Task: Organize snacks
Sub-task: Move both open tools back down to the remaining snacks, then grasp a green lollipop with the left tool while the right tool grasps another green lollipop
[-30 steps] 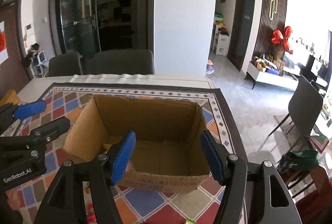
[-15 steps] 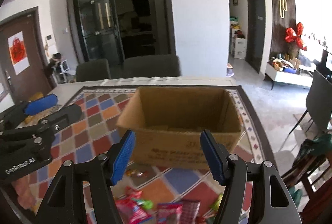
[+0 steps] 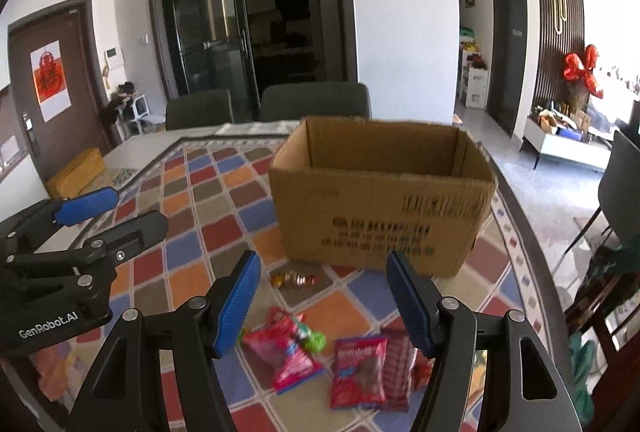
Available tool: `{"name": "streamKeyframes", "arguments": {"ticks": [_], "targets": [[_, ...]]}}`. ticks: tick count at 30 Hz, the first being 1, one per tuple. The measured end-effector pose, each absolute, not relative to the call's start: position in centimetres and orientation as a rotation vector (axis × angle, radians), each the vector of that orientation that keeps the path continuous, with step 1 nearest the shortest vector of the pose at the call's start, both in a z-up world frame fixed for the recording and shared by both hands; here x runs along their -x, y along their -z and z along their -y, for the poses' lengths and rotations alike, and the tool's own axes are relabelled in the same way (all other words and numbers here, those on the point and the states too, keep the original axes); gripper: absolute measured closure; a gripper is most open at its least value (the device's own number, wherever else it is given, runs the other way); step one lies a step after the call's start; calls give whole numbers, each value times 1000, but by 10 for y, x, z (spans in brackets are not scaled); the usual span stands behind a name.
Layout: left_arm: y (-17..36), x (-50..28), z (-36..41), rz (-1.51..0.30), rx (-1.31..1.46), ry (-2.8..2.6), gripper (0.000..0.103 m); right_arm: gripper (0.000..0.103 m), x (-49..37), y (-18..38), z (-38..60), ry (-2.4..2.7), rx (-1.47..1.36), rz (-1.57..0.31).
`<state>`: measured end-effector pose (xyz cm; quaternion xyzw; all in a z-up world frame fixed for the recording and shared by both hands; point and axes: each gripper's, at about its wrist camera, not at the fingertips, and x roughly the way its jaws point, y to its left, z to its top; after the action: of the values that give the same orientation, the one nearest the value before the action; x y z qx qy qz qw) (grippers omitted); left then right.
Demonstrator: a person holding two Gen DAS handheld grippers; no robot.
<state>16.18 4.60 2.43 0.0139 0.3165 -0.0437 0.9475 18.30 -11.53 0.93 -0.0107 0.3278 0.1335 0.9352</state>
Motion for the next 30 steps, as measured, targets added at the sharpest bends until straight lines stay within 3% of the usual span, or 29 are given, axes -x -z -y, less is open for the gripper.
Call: {"name": "streamKeyframes", "arguments": {"ticks": [14,22,30], "targets": [[44,-144,-49,-801,22,119,30,37,-164,43,108,-306,28,-807],[72,-160,-53,-883,31,131,39,38,-177,66,103,-314,9,-882],[99,-180,-49,-964,9,157,51,51,-194,89,103,-290,-1,-948]]}}
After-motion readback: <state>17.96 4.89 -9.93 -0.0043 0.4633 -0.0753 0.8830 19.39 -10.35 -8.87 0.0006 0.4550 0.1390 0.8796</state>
